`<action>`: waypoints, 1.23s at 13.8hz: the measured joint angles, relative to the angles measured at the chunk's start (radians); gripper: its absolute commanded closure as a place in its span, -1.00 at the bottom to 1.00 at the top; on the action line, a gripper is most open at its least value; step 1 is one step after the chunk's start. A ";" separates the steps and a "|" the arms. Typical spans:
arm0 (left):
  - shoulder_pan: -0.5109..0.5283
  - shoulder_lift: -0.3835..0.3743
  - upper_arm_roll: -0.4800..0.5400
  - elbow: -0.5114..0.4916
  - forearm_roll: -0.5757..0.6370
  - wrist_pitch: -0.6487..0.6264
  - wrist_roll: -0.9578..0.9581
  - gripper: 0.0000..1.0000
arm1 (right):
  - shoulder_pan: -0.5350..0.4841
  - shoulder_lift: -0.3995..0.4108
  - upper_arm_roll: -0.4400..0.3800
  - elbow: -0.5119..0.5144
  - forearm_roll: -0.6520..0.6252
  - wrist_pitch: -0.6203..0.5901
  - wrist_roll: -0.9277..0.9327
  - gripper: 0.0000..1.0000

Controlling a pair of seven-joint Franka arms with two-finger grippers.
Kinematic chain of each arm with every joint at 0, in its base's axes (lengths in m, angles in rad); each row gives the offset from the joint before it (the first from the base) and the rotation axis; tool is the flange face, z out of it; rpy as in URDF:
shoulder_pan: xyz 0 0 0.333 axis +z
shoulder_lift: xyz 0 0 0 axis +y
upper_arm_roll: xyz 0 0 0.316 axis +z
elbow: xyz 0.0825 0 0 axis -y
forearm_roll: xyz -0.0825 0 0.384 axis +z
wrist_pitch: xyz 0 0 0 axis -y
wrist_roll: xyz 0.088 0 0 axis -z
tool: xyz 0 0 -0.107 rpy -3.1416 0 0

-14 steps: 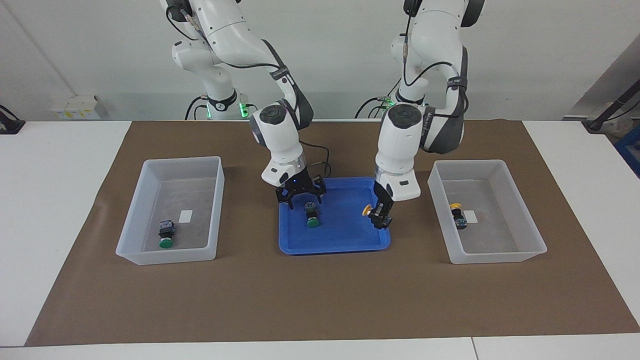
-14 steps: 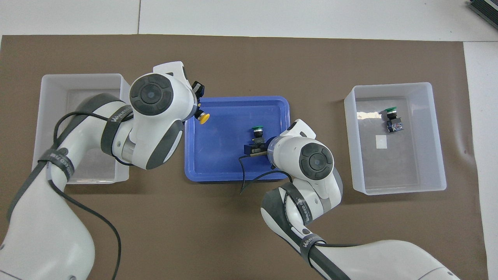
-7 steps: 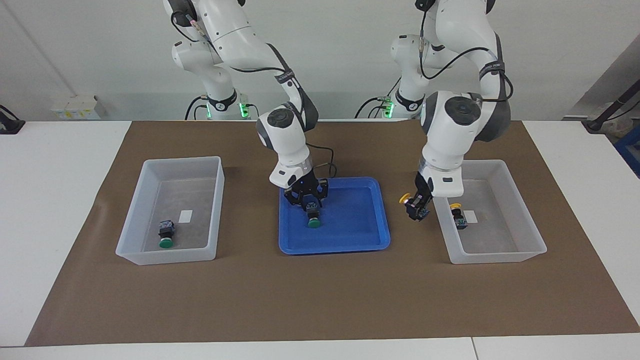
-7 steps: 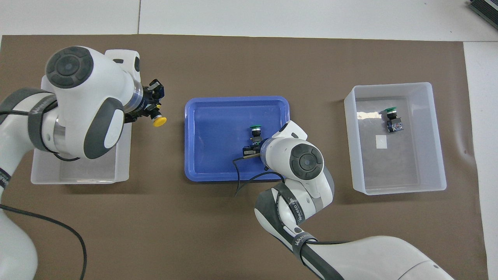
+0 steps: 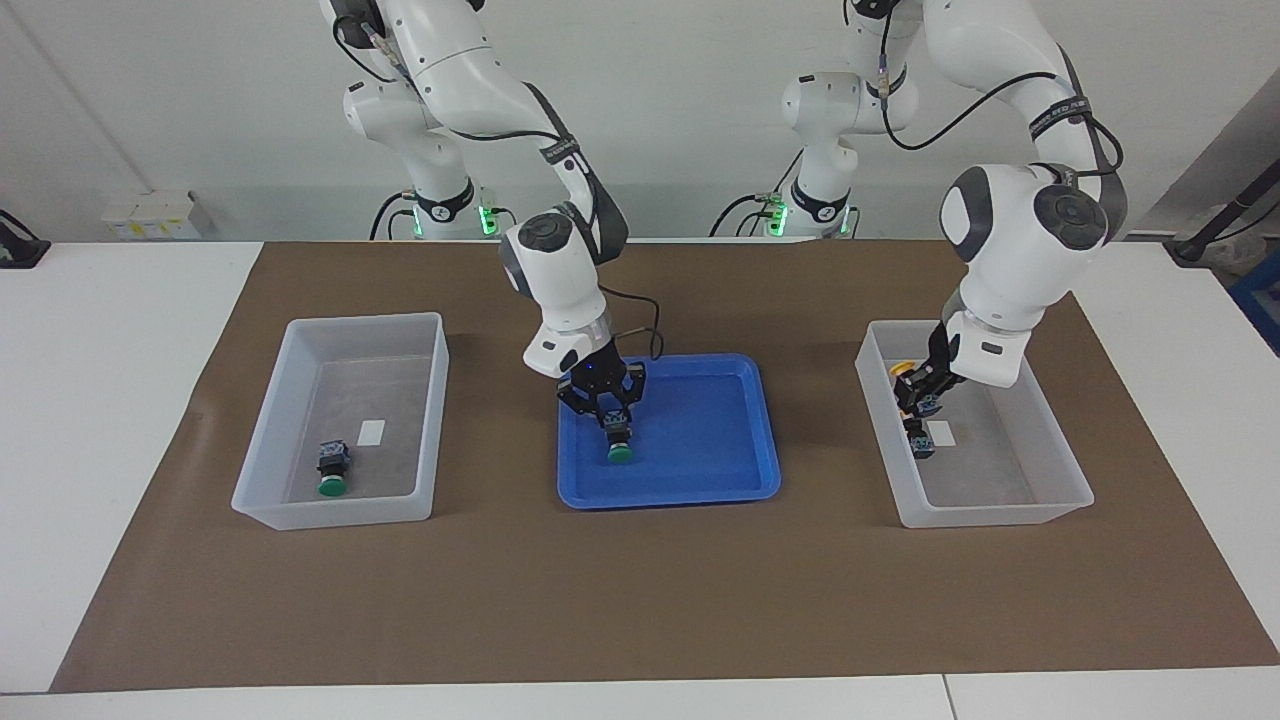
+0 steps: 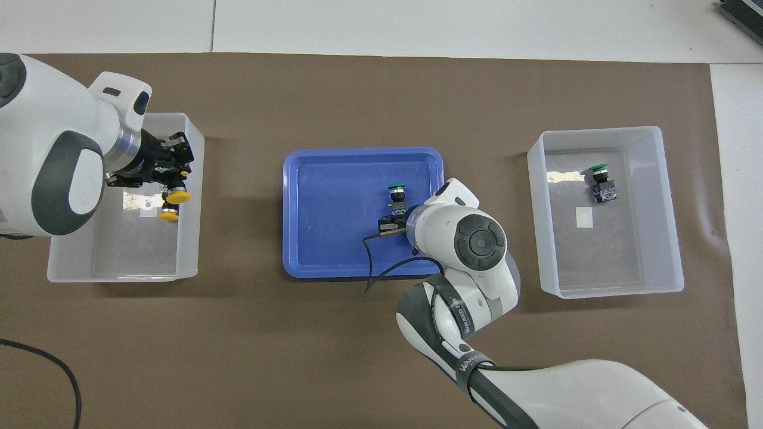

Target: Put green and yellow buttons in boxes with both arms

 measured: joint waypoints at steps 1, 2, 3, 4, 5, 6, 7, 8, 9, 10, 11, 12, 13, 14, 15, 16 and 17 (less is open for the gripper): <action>0.023 -0.001 0.000 0.000 0.000 -0.009 0.066 0.94 | -0.014 -0.018 0.000 0.003 0.000 -0.011 0.000 1.00; 0.044 -0.001 0.001 0.000 0.000 -0.015 0.124 0.93 | -0.034 -0.045 0.000 0.006 0.000 -0.044 0.000 1.00; 0.065 -0.001 0.001 0.000 -0.001 -0.023 0.182 0.88 | -0.065 -0.083 -0.001 0.010 0.000 -0.098 -0.003 1.00; 0.082 -0.001 0.000 0.000 -0.001 -0.032 0.230 0.83 | -0.099 -0.126 -0.001 0.012 0.000 -0.151 -0.015 1.00; 0.096 -0.002 0.000 0.001 -0.001 -0.043 0.263 0.74 | -0.130 -0.166 -0.001 0.012 0.000 -0.193 -0.027 1.00; 0.106 -0.002 0.000 0.005 -0.001 -0.055 0.286 0.69 | -0.159 -0.201 -0.002 0.012 0.000 -0.230 -0.040 1.00; 0.111 -0.003 0.001 0.020 -0.001 -0.077 0.301 0.68 | -0.186 -0.229 -0.002 0.011 0.000 -0.263 -0.057 1.00; 0.115 -0.004 0.001 0.045 -0.001 -0.110 0.314 0.56 | -0.214 -0.251 -0.002 0.010 0.000 -0.297 -0.081 1.00; 0.118 -0.006 0.001 0.072 -0.001 -0.144 0.325 0.46 | -0.243 -0.270 -0.002 0.009 0.000 -0.330 -0.111 1.00; 0.124 -0.008 0.001 0.099 -0.001 -0.177 0.337 0.30 | -0.277 -0.286 -0.002 0.008 0.000 -0.365 -0.152 1.00; 0.134 -0.010 0.001 0.117 -0.001 -0.198 0.349 0.14 | -0.314 -0.297 -0.003 0.006 0.000 -0.391 -0.202 1.00; 0.145 -0.013 0.002 0.126 -0.001 -0.208 0.363 0.05 | -0.354 -0.306 -0.003 0.005 0.000 -0.413 -0.257 1.00; 0.154 -0.015 0.002 0.130 -0.001 -0.213 0.378 -0.06 | -0.389 -0.310 -0.003 0.003 0.000 -0.433 -0.306 1.00; 0.161 -0.016 0.002 0.132 -0.001 -0.216 0.387 -0.21 | -0.421 -0.312 -0.004 -0.002 0.000 -0.447 -0.352 1.00; 0.164 -0.016 0.003 0.134 -0.001 -0.218 0.392 -0.28 | -0.451 -0.313 -0.003 -0.011 0.000 -0.449 -0.395 1.00; 0.164 -0.016 0.003 0.138 -0.001 -0.218 0.394 -0.32 | -0.483 -0.313 -0.004 -0.022 0.000 -0.449 -0.441 1.00; 0.164 -0.016 0.002 0.143 -0.001 -0.219 0.394 -0.33 | -0.517 -0.313 -0.004 -0.034 0.000 -0.449 -0.491 1.00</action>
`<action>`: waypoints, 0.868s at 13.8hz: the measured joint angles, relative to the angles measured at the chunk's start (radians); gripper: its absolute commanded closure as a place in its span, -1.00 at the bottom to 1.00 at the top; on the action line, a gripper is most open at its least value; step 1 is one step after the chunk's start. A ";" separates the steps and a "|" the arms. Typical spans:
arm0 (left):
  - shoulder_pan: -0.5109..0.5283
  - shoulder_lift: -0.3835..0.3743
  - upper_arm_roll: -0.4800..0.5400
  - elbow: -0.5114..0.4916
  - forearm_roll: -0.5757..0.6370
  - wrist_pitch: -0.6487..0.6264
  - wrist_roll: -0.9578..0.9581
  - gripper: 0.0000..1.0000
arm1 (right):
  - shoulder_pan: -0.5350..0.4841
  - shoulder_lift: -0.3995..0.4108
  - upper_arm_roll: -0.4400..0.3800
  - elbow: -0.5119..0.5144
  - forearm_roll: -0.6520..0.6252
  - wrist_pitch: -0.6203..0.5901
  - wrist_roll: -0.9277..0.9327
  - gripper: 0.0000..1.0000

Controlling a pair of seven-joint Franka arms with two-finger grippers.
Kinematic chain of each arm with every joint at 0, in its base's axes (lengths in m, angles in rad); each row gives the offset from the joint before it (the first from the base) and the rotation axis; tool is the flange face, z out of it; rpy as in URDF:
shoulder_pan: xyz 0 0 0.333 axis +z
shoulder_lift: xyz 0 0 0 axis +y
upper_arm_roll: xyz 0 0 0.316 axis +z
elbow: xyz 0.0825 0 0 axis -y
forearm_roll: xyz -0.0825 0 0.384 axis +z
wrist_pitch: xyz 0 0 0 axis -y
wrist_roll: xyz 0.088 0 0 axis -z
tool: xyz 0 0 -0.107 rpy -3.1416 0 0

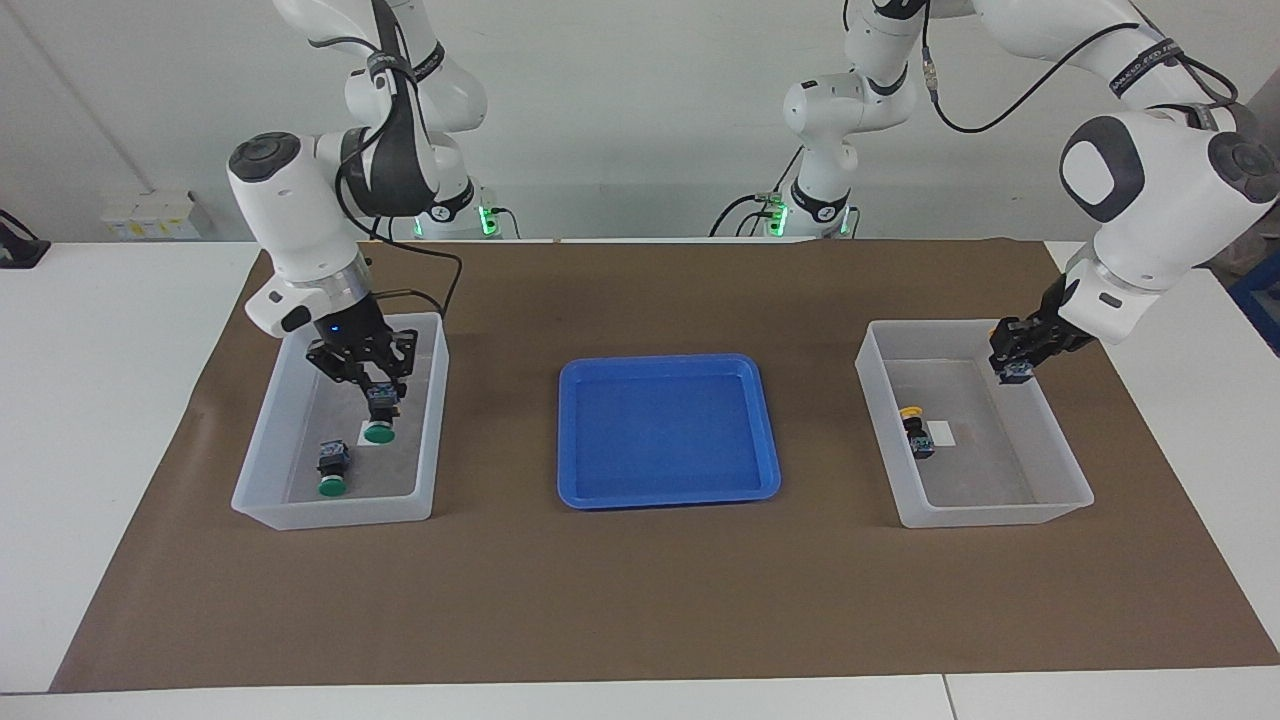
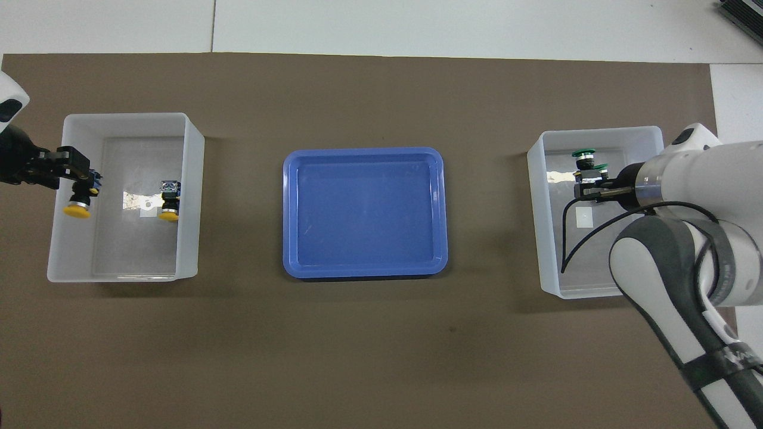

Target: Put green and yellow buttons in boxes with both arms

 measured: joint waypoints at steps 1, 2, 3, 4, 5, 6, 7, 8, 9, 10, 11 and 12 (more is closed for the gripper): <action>0.000 0.000 -0.001 0.002 0.000 0.000 0.000 -0.34 | -0.025 0.001 0.000 -0.011 0.000 0.000 -0.036 1.00; 0.000 -0.001 -0.001 0.003 0.000 0.000 0.000 -0.33 | -0.044 0.004 0.000 -0.019 0.000 0.000 -0.060 1.00; 0.000 -0.001 -0.002 0.003 0.000 0.000 0.000 -0.33 | -0.054 0.013 0.000 -0.025 0.000 0.001 -0.073 1.00; 0.000 -0.001 -0.002 0.004 0.000 0.000 0.000 -0.33 | -0.056 0.027 0.000 -0.028 0.000 0.009 -0.075 1.00; 0.000 -0.001 -0.002 0.006 0.000 0.000 0.000 -0.33 | -0.055 0.046 0.001 -0.032 0.000 0.032 -0.075 1.00; 0.000 -0.001 -0.004 0.007 0.000 -0.001 0.000 -0.33 | -0.055 0.070 0.003 -0.034 0.000 0.063 -0.075 1.00; 0.000 -0.001 -0.006 0.008 0.000 -0.004 0.000 -0.33 | -0.055 0.097 0.003 -0.035 0.000 0.095 -0.075 1.00; -0.001 -0.001 -0.009 0.010 -0.001 -0.011 0.000 -0.33 | -0.055 0.125 0.004 -0.035 0.000 0.127 -0.075 1.00; -0.002 -0.001 -0.014 0.017 -0.001 -0.025 0.000 -0.33 | -0.055 0.151 0.004 -0.035 0.000 0.153 -0.075 1.00; -0.005 -0.001 -0.019 0.031 -0.001 -0.048 0.000 -0.34 | -0.055 0.172 0.004 -0.035 0.000 0.176 -0.075 1.00; -0.008 -0.003 -0.023 0.047 -0.001 -0.070 0.000 -0.35 | -0.055 0.189 0.004 -0.035 0.000 0.193 -0.076 1.00; -0.017 -0.008 -0.027 0.061 -0.001 -0.086 0.000 -0.49 | -0.055 0.201 0.004 -0.035 0.000 0.210 -0.076 1.00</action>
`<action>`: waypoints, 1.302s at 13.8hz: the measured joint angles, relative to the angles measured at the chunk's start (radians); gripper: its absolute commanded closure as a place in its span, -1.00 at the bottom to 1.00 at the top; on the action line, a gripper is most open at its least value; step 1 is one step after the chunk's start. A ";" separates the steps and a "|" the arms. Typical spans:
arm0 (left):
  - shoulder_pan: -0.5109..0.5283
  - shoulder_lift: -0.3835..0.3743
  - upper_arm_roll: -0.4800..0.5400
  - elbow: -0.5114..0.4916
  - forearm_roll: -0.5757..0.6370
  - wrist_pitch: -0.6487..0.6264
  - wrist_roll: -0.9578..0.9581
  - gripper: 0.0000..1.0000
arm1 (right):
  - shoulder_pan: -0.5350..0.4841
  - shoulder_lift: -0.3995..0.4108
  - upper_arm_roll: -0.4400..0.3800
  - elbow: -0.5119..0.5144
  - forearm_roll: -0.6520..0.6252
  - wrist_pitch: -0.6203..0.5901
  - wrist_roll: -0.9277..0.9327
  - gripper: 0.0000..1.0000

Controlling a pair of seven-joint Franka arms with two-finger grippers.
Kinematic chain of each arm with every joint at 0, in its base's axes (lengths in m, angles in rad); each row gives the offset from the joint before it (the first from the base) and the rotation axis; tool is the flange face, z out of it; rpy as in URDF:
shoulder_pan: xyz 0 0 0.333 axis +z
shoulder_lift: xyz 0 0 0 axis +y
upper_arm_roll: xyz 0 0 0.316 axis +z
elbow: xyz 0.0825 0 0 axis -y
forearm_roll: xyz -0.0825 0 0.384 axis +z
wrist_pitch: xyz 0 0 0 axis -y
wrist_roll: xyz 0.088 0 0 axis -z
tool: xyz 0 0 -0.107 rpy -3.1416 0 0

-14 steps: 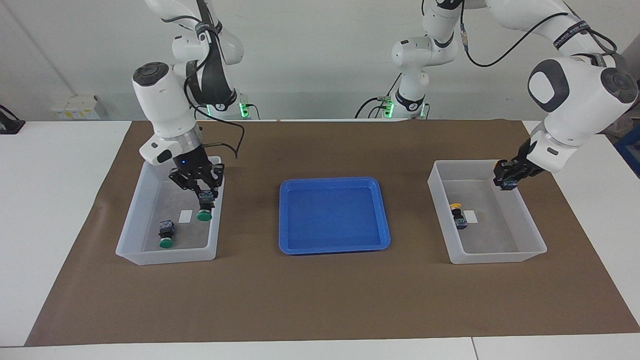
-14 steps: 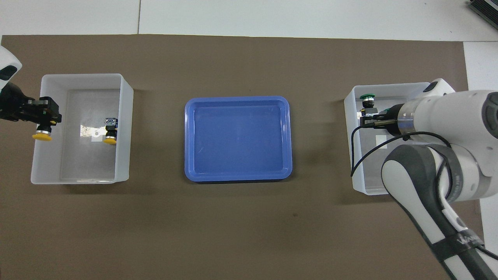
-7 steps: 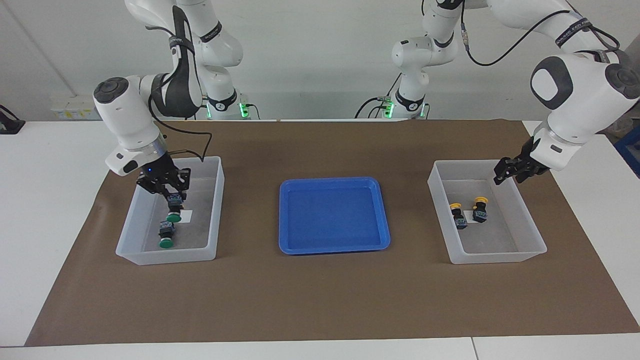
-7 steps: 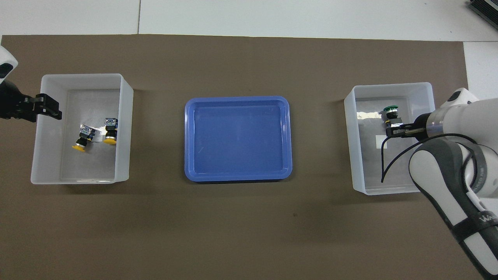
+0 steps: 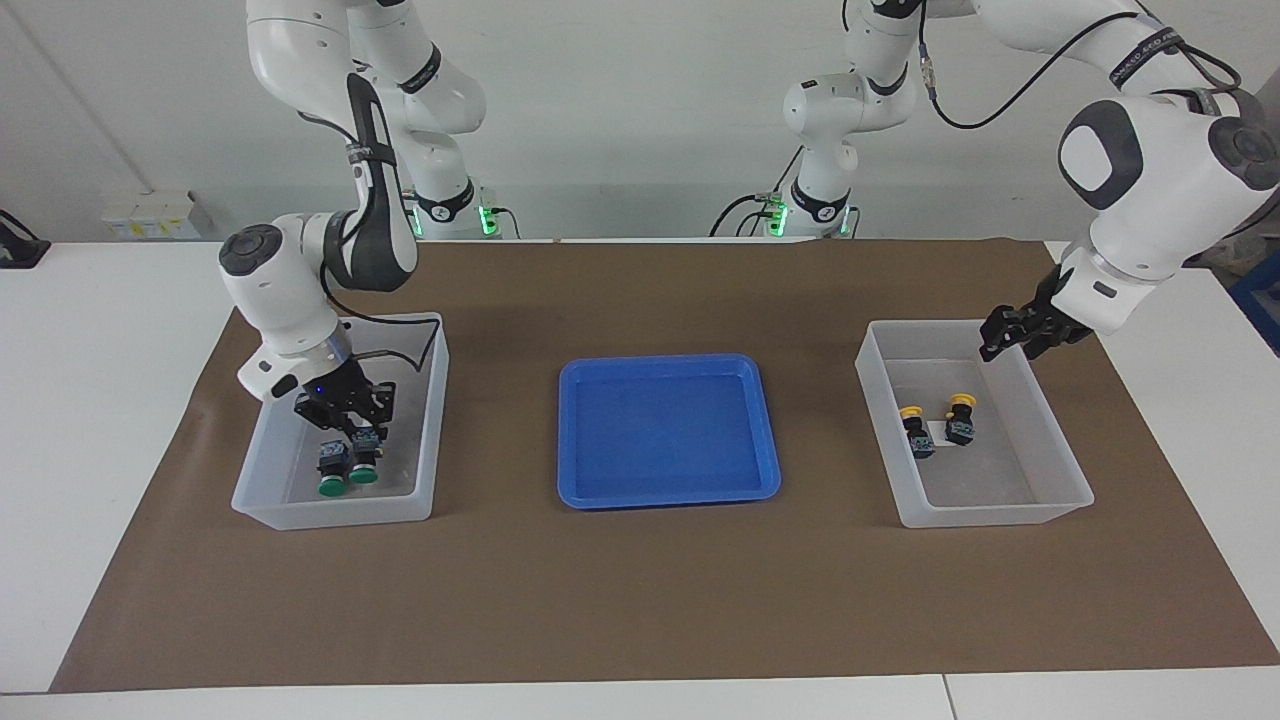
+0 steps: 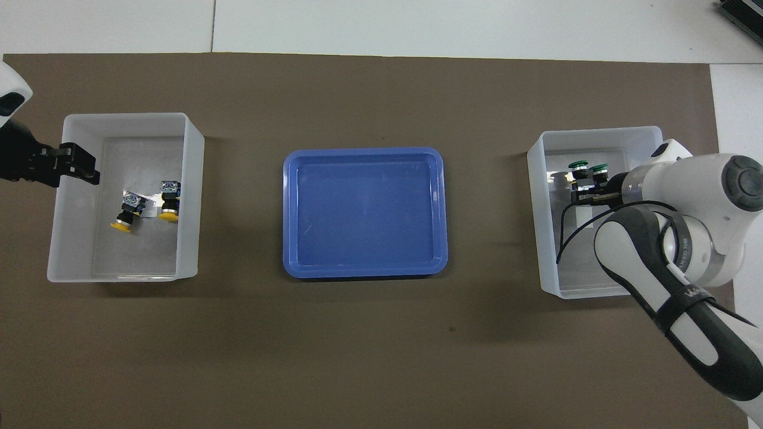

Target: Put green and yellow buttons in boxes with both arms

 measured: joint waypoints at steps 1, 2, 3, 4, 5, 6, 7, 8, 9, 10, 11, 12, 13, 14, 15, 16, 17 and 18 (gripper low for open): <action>-0.012 -0.010 -0.002 0.008 0.000 -0.013 0.000 -0.59 | 0.000 0.008 0.000 0.000 0.000 0.014 0.000 1.00; -0.024 -0.026 -0.003 0.011 0.000 -0.029 0.000 -0.63 | 0.000 0.013 0.000 0.000 0.000 0.020 0.000 1.00; -0.037 -0.046 -0.003 0.011 0.000 -0.050 0.000 -0.68 | 0.000 0.019 0.000 0.001 0.000 0.028 0.000 1.00; -0.046 -0.066 -0.004 0.012 0.001 -0.068 0.000 -0.71 | 0.000 0.026 0.000 0.001 0.000 0.043 0.000 1.00; -0.051 -0.086 -0.004 0.012 0.001 -0.091 0.000 -0.71 | 0.000 0.033 0.000 0.001 0.000 0.055 0.000 1.00; -0.053 -0.106 -0.003 0.012 0.002 -0.115 0.000 -0.72 | -0.001 0.039 -0.001 0.001 0.000 0.061 0.000 0.95; -0.053 -0.126 -0.003 0.011 0.002 -0.138 0.000 -0.79 | -0.003 0.043 -0.001 0.001 0.000 0.066 0.000 0.50; -0.053 -0.145 -0.003 0.011 0.002 -0.155 0.000 -0.80 | -0.005 0.046 -0.002 0.001 0.000 0.069 0.000 -0.35; -0.053 -0.163 -0.002 0.009 0.002 -0.165 0.000 -0.81 | -0.006 0.047 -0.003 0.001 0.000 0.070 0.000 -0.78; -0.053 -0.178 -0.002 0.005 0.002 -0.172 0.000 -0.81 | -0.006 0.047 -0.003 0.002 0.000 0.070 0.000 -0.80; -0.054 -0.191 -0.002 -0.001 0.002 -0.180 0.000 -0.82 | -0.007 0.047 -0.003 0.004 0.000 0.070 0.000 -0.81; -0.057 -0.203 -0.003 -0.011 0.002 -0.187 -0.001 -0.82 | -0.007 0.047 -0.003 0.009 0.000 0.070 0.000 -0.81; -0.063 -0.213 -0.003 -0.026 0.002 -0.188 -0.002 -0.84 | -0.007 0.046 -0.003 0.015 0.000 0.070 0.004 -0.81; -0.073 -0.221 -0.003 -0.041 0.007 -0.188 -0.004 -0.86 | -0.008 0.044 -0.003 0.023 0.000 0.068 0.009 -0.83; -0.083 -0.226 -0.003 -0.055 0.013 -0.188 -0.007 -0.86 | -0.008 0.037 -0.003 0.032 0.000 0.060 0.013 -0.83; -0.090 -0.230 -0.004 -0.065 0.017 -0.188 -0.010 -0.87 | -0.008 0.025 -0.003 0.046 0.000 0.033 0.018 -0.83; -0.094 -0.232 -0.004 -0.071 0.019 -0.188 -0.011 -0.92 | -0.009 0.008 -0.003 0.064 0.000 -0.007 0.033 -0.83; -0.094 -0.236 -0.004 -0.081 0.019 -0.185 -0.011 -1.00 | -0.010 -0.014 -0.004 0.085 0.000 -0.053 0.059 -0.83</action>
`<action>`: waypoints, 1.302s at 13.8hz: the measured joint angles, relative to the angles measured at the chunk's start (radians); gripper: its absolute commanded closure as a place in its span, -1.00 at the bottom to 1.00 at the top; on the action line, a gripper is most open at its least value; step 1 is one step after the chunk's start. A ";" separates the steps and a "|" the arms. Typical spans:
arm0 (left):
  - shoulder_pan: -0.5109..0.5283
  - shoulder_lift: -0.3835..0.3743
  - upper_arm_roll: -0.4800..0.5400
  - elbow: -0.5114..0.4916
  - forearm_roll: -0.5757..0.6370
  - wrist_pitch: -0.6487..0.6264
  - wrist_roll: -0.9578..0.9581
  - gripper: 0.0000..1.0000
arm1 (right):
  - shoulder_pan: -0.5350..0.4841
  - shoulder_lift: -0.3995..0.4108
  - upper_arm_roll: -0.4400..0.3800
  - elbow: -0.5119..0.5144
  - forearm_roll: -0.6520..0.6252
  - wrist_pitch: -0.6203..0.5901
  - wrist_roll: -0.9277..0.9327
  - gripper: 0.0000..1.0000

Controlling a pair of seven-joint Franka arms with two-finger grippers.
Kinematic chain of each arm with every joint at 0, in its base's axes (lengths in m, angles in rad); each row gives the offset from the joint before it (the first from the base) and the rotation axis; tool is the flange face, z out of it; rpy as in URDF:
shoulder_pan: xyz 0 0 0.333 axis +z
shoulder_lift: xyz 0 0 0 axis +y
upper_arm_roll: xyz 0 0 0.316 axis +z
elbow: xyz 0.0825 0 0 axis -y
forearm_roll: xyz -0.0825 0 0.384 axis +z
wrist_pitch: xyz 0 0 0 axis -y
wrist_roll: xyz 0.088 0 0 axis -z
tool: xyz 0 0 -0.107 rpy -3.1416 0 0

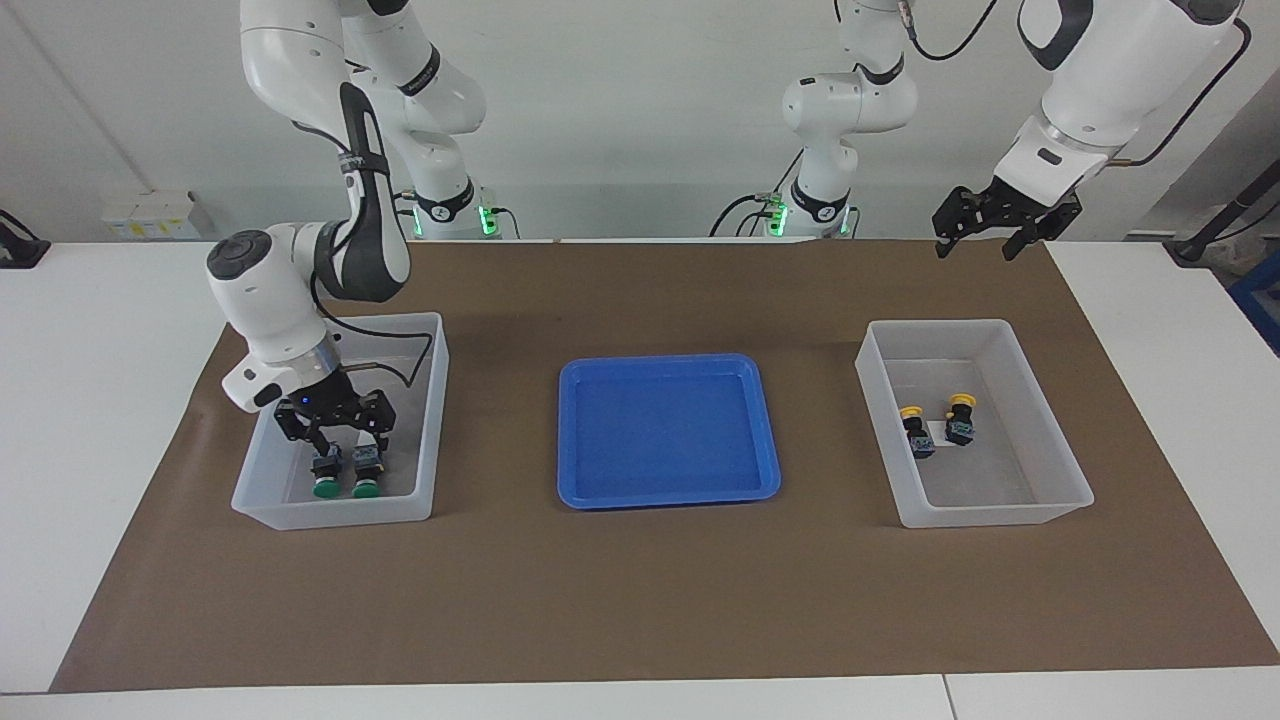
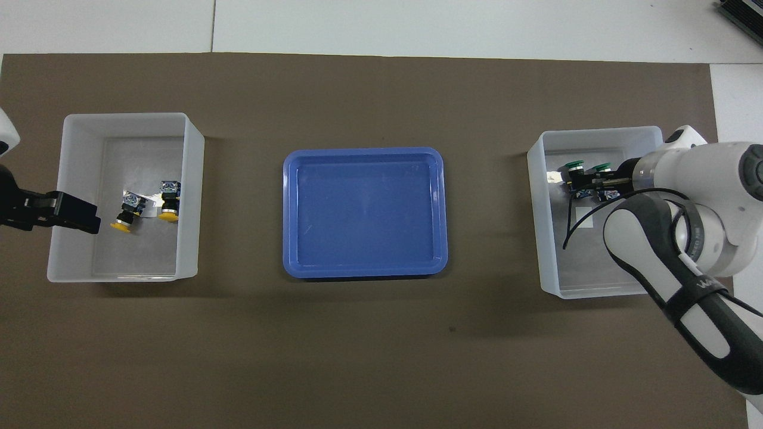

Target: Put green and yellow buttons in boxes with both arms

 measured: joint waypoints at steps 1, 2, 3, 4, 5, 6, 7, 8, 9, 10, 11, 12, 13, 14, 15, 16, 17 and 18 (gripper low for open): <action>0.000 -0.006 0.001 -0.015 0.000 0.004 0.000 -1.00 | -0.001 -0.022 0.000 0.018 0.000 -0.039 0.018 -0.83; 0.000 -0.014 0.002 -0.035 0.000 0.010 0.000 -1.00 | -0.001 -0.043 0.000 0.035 0.000 -0.078 0.028 -0.84; 0.000 -0.021 0.002 -0.050 0.000 0.015 0.000 -1.00 | -0.001 -0.064 0.000 0.052 0.000 -0.119 0.035 -0.84; 0.000 -0.026 0.003 -0.057 0.000 0.018 0.000 -1.00 | -0.001 -0.082 0.000 0.070 0.000 -0.162 0.038 -0.87; 0.000 -0.029 0.005 -0.059 0.001 0.020 0.000 -1.00 | -0.001 -0.102 0.000 0.092 0.000 -0.215 0.039 -0.88; 0.001 -0.031 0.007 -0.059 0.001 0.021 0.000 -1.00 | -0.001 -0.125 0.000 0.116 0.000 -0.274 0.039 -0.99; 0.001 -0.032 0.008 -0.059 0.001 0.022 0.000 -1.00 | -0.002 -0.146 0.000 0.140 0.000 -0.333 0.040 -1.00; 0.001 -0.032 0.008 -0.059 0.001 0.024 0.000 -1.00 | -0.001 -0.166 0.001 0.163 0.000 -0.393 0.043 -1.00; 0.001 -0.032 0.009 -0.059 0.001 0.025 0.000 -1.00 | 0.000 -0.186 0.001 0.184 0.000 -0.447 0.050 -1.00; 0.001 -0.032 0.009 -0.059 0.001 0.027 0.000 -1.00 | 0.003 -0.205 0.003 0.200 0.000 -0.490 0.055 -1.00; 0.001 -0.032 0.010 -0.059 0.001 0.030 0.000 -1.00 | 0.007 -0.224 0.004 0.213 0.000 -0.529 0.060 -1.00; 0.001 -0.032 0.010 -0.059 0.001 0.032 0.000 -1.00 | 0.008 -0.239 0.007 0.222 0.000 -0.562 0.062 -1.00; 0.001 -0.032 0.010 -0.060 0.001 0.036 0.000 -1.00 | 0.008 -0.251 0.009 0.232 0.000 -0.592 0.065 -1.00; 0.001 -0.032 0.010 -0.060 0.001 0.047 0.000 -1.00 | 0.008 -0.258 0.009 0.244 0.000 -0.618 0.065 -1.00; 0.001 -0.032 0.010 -0.060 0.001 0.065 0.000 -1.00 | 0.008 -0.259 0.009 0.259 -0.001 -0.637 0.065 -1.00; 0.001 -0.032 0.010 -0.060 0.001 0.085 0.000 -1.00 | 0.008 -0.259 0.009 0.269 -0.006 -0.645 0.065 -1.00; 0.001 -0.032 0.010 -0.060 0.001 0.100 0.000 -1.00 | 0.009 -0.259 0.009 0.274 -0.021 -0.649 0.065 -1.00; 0.001 -0.032 0.010 -0.061 0.001 0.107 0.000 -1.00 | 0.011 -0.259 0.010 0.276 -0.036 -0.655 0.067 -1.00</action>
